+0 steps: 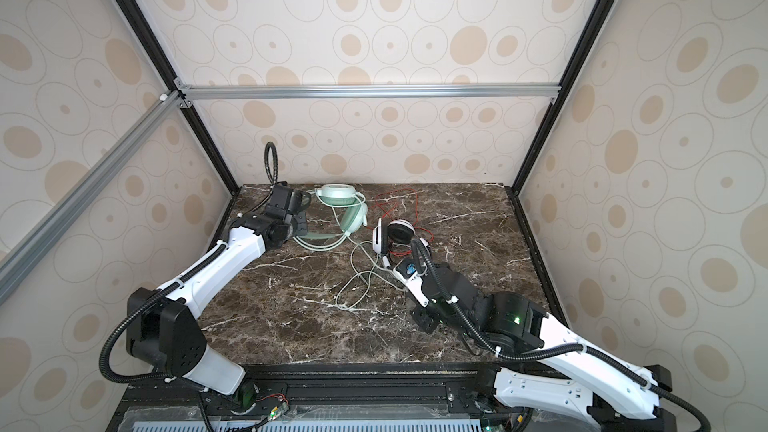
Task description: Wrap the headphones
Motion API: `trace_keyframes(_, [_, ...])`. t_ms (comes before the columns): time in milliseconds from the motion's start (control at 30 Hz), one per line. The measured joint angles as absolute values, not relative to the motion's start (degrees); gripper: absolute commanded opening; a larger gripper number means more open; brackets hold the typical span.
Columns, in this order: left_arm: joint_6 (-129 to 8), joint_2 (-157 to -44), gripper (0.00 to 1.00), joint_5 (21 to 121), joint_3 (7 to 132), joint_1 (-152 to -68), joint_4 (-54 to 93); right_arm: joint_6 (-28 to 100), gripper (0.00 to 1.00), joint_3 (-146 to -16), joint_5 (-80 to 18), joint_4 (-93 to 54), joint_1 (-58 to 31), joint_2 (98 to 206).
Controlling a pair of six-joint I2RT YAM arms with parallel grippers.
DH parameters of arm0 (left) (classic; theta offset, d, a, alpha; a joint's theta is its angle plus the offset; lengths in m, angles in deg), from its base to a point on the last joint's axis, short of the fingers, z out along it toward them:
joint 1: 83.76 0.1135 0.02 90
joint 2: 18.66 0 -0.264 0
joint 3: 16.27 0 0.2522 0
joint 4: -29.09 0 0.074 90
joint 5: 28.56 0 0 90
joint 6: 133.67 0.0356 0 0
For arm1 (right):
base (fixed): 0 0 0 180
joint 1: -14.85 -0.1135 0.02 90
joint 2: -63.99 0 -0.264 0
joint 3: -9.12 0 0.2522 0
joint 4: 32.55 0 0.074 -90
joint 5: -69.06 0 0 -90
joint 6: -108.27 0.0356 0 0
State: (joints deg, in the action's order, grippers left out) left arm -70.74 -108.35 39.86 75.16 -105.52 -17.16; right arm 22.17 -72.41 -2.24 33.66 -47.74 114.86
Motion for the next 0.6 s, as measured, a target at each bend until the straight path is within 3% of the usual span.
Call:
trace_keyframes(300, [-67.48, -110.87, 0.0, 33.24, 76.97, -112.05, -18.78, 10.92, 0.0, -91.84, 7.33, 37.66, -47.78, 123.85])
trace_keyframes(600, [-64.2, -114.84, 0.0, 32.65, 78.52, -116.36, -19.67, -0.69, 0.0, -98.77, 13.01, 34.71, -47.32, 131.74])
